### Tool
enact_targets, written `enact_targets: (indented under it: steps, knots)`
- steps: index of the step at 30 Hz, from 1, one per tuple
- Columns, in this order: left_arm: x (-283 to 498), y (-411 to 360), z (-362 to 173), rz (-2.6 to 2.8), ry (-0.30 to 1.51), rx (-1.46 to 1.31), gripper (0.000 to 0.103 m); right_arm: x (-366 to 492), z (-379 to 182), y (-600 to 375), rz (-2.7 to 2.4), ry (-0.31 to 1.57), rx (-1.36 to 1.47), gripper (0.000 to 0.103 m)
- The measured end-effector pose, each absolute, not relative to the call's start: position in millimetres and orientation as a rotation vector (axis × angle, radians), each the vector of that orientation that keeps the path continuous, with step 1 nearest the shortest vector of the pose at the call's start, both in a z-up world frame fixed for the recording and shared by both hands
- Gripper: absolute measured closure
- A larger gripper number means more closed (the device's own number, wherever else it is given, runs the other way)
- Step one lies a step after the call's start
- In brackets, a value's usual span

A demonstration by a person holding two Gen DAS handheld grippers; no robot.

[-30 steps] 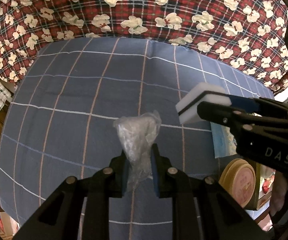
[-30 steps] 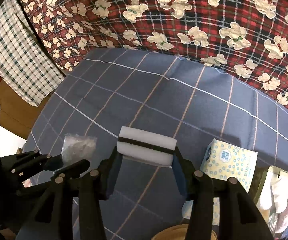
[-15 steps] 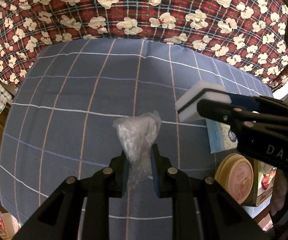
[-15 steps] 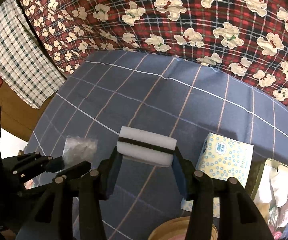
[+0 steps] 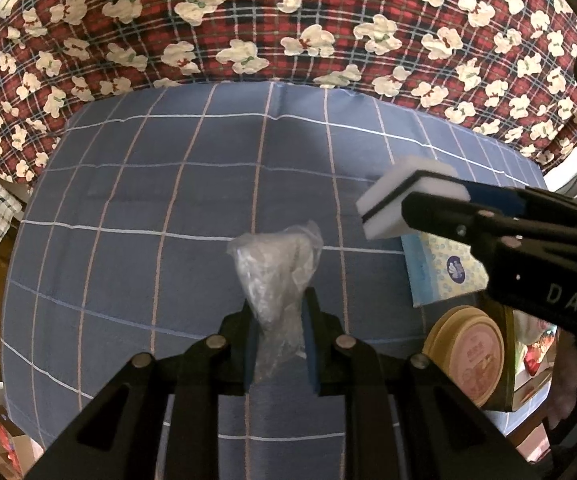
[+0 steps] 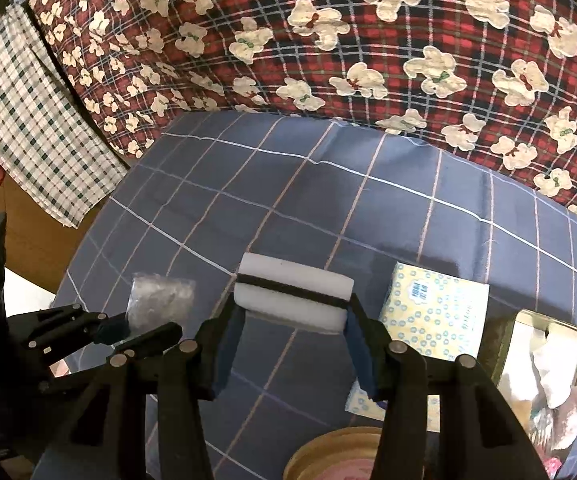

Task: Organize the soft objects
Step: 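Lift and carry the plastic bag toward the tray while the right tool carries the sponge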

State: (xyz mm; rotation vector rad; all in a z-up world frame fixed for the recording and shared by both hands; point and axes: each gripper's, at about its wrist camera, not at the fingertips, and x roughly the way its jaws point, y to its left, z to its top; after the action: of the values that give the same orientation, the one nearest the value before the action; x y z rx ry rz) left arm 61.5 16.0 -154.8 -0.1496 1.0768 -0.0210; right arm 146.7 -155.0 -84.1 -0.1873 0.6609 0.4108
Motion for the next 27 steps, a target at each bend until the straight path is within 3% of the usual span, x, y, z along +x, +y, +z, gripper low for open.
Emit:
enact_targets:
  steps: [27]
  knots:
    - [72.5, -31.6, -151.2, -0.108, 1.079, -0.081, 0.085, 137.4, -81.1, -207.1, 0.347, 0.643, -0.111, 0.051]
